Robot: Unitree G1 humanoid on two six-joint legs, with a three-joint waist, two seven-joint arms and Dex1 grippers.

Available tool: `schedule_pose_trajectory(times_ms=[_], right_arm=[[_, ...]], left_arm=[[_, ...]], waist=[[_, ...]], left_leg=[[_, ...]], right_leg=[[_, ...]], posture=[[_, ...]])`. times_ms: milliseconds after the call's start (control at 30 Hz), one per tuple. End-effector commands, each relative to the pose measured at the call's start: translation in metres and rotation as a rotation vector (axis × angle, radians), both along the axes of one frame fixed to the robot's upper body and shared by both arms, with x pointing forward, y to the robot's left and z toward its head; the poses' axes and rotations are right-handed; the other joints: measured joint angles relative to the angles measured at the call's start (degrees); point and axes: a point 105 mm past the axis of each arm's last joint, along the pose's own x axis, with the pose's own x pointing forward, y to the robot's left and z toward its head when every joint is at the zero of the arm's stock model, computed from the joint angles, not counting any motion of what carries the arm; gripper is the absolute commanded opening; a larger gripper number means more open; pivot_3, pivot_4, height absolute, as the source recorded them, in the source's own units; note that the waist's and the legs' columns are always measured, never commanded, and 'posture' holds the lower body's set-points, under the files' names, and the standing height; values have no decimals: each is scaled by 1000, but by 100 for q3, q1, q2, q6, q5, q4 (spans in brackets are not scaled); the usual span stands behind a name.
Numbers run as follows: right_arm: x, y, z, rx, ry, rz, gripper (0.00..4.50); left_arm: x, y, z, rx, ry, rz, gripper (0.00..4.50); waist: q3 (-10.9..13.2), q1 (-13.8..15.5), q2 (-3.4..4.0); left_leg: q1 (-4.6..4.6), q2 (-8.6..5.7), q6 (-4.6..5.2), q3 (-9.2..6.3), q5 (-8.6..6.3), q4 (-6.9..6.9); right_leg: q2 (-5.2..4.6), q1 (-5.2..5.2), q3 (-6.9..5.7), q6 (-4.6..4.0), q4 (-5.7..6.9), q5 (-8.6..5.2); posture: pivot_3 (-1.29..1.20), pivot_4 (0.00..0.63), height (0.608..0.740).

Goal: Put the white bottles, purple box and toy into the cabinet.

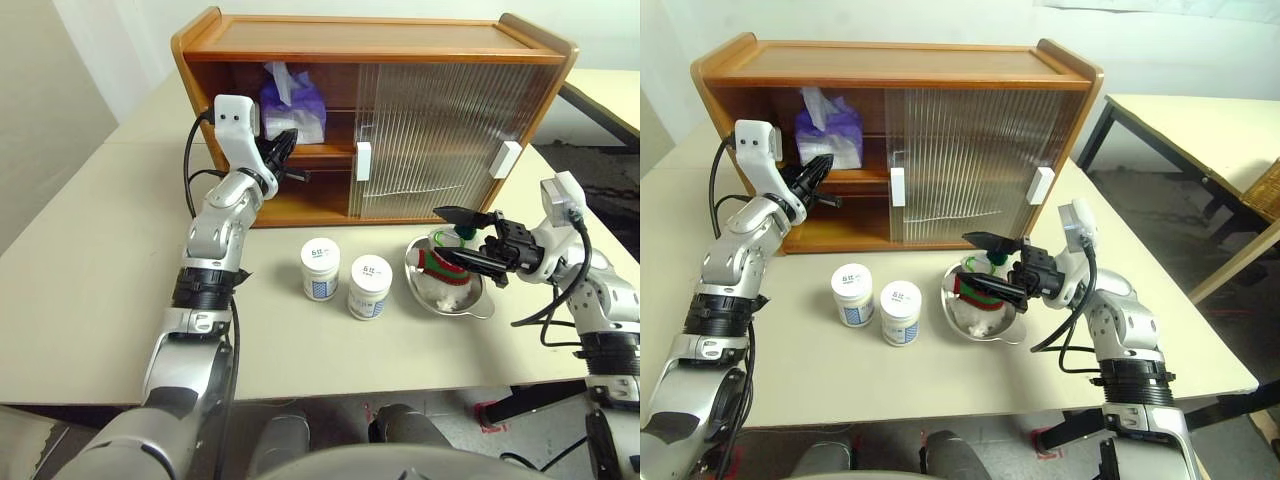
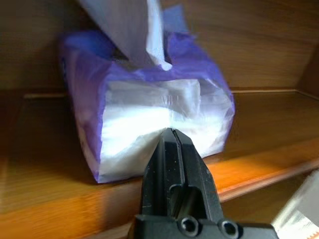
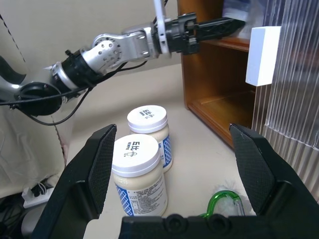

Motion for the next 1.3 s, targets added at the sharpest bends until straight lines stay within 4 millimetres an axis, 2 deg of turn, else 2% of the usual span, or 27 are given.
schedule_pose_trajectory(times_ms=[33,100,200,300,433,567,700,800,933,1033,1300], right_arm=[[-2,-2,1,0,3,-4,4500],[-2,-2,1,6,3,-7,4500],[-2,-2,1,10,6,-7,4500],[-3,-2,0,11,12,-4,4500],[-2,-3,0,16,17,1,4500],[-1,-3,-2,3,21,15,4500],[-1,-3,-1,7,18,26,4500],[-3,-1,-1,2,13,59,4500],[-9,3,6,4,-45,131,4500],[-11,2,2,-56,-56,151,4500],[-9,1,4,-82,-76,130,4500]], left_arm=[[-1,-5,3,-9,-16,-29,22],[-10,-10,4,-8,-22,-80,22],[-32,-18,6,-37,-40,-182,651],[-55,-16,11,-35,-72,-257,1645],[-85,1,11,-30,-81,-333,3033],[-103,37,-25,31,85,-314,4483],[-126,52,-47,92,146,-401,4483],[-135,60,-67,137,188,-441,4483],[-141,56,-87,129,225,-534,4483],[-148,53,-101,193,267,-610,4483],[-161,45,-119,232,333,-737,4483]], waist=[[0,-8,0],[0,-14,0],[0,-36,0],[0,-51,0],[-2,-47,3],[-8,-27,12],[-8,2,13],[-8,37,16],[-25,34,43],[-37,15,59],[-69,-11,105]], left_leg=[[0,0,0,0,0,1],[-1,-1,0,0,0,2],[-4,-3,0,0,0,-1],[-6,-5,-5,1,2,-4],[-5,-5,-5,0,1,-16],[7,-5,3,-1,-5,-20],[5,-2,-1,-8,-7,-23],[6,-1,-11,-22,-20,-27],[-1,10,-24,-25,-32,-27],[-14,12,-25,-23,-32,-27],[-64,17,-38,-22,-14,-27]], right_leg=[[0,0,0,0,0,1],[0,0,0,1,-1,0],[0,0,0,5,-2,-5],[0,-2,0,6,-1,-16],[0,-2,0,3,0,-22],[0,-1,0,-6,9,-25],[-1,-18,-1,-29,13,-20],[-3,-55,-6,-50,14,-21],[-4,-71,-12,-70,20,-16],[-3,-86,-13,-75,22,-12],[-2,-106,-14,-71,25,-14]], posture=[[-82,0,740],[-83,0,740],[-72,0,740],[-72,0,740],[-46,0,740],[-41,1,740],[-35,3,740],[-36,2,740],[-53,0,740],[-53,0,740],[-67,0,740]])
